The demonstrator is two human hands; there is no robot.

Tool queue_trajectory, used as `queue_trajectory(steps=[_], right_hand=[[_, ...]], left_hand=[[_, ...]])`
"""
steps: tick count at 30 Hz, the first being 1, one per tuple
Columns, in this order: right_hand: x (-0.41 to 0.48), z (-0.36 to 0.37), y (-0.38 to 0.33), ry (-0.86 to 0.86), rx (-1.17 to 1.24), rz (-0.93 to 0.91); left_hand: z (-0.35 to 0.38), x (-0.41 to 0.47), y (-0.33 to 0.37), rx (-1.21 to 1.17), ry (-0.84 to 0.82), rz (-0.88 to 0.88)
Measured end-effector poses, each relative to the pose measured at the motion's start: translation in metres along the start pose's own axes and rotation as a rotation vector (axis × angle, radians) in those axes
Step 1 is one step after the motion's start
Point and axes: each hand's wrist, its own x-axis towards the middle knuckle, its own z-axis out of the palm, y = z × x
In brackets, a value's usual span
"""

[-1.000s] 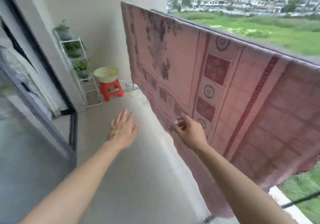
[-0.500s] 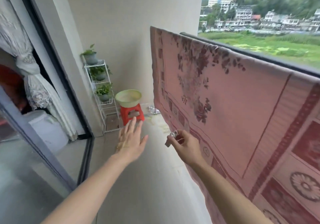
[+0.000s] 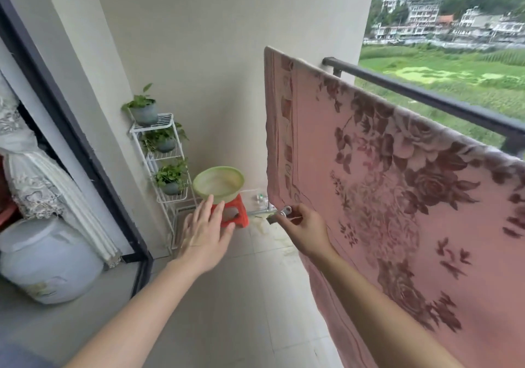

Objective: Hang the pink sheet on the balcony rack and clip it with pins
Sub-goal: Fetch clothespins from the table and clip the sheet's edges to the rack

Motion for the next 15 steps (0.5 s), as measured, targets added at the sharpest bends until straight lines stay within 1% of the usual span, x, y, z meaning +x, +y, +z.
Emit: queue_trajectory(steps=[3,5,8,12,15], right_hand=[[0.077,0.039,0.003,0.010,0.014,-0.006],[0.132,0.066,0.001,0.000,0.016,0.025],[0.208,0.097,-0.007,0.041,0.053,0.080],[0.300,0.119,-0.018,0.084,0.095,0.084],[0.359,0.126,-0.011,0.121,0.123,0.095]], left_hand=[[0.020,0.077,-0.033,-0.016,-0.010,0.024],[0.030,0.132,-0.058,-0.034,-0.022,0.025],[0.039,0.212,-0.092,-0.058,-0.055,0.047],[0.049,0.320,-0.123,-0.044,-0.094,0.088],[0.066,0.391,-0.130,-0.094,-0.132,0.079]])
